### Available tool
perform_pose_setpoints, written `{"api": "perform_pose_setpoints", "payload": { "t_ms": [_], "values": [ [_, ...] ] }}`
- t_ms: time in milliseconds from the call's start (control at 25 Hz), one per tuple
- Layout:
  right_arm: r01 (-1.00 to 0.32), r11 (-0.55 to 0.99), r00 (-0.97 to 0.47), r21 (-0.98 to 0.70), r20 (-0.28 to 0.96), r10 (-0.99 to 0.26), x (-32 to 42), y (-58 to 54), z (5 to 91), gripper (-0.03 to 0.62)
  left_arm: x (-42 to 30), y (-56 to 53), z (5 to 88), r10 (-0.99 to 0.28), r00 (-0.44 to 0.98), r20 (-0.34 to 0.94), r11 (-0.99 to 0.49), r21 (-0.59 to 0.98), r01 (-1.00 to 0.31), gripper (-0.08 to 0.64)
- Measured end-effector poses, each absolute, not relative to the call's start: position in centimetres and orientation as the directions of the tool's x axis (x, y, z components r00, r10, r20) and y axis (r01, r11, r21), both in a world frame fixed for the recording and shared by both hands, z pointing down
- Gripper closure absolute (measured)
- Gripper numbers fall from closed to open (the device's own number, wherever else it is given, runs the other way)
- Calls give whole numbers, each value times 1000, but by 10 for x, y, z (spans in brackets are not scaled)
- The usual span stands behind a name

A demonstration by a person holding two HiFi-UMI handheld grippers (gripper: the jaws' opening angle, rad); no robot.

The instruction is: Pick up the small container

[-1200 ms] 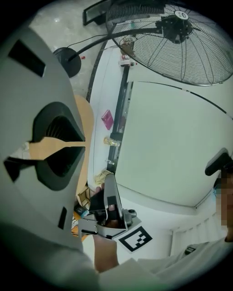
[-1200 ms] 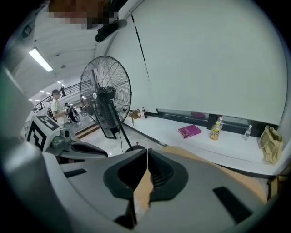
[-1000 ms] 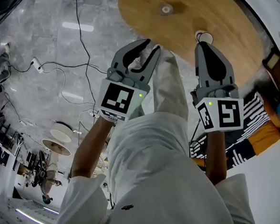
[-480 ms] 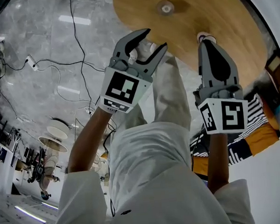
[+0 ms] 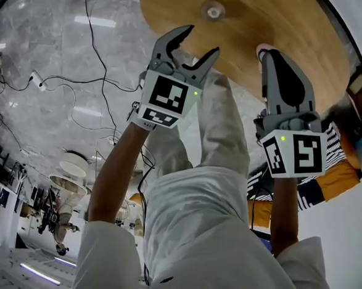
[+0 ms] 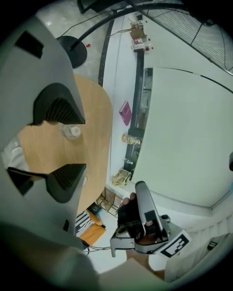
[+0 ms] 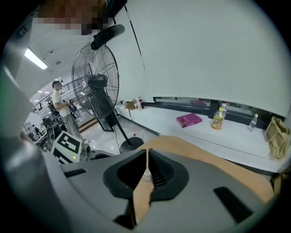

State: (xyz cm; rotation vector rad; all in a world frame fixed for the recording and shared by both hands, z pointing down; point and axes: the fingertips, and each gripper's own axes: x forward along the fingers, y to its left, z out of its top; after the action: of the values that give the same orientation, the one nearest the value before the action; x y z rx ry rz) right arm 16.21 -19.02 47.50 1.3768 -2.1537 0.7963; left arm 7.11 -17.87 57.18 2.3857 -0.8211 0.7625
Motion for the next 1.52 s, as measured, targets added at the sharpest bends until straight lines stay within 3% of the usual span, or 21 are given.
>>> {"api": "perform_pose_setpoints", "payload": {
  "t_ms": [280,480,1520],
  "values": [
    [-916,301,-399,-264,653,-644,167,-195,488,551,77,-183,605,-384,619,685,-709,210,-673,296],
    [-908,299,-419,-294,652,-632,163,-201,500,546,75,-186,626,-375,599,707,-717,188,-671,249],
    [-902,268,-431,-340,653,-623,176,-207,520,540,97,-212,709,-378,527,761,-724,112,-681,230]
  ]
}}
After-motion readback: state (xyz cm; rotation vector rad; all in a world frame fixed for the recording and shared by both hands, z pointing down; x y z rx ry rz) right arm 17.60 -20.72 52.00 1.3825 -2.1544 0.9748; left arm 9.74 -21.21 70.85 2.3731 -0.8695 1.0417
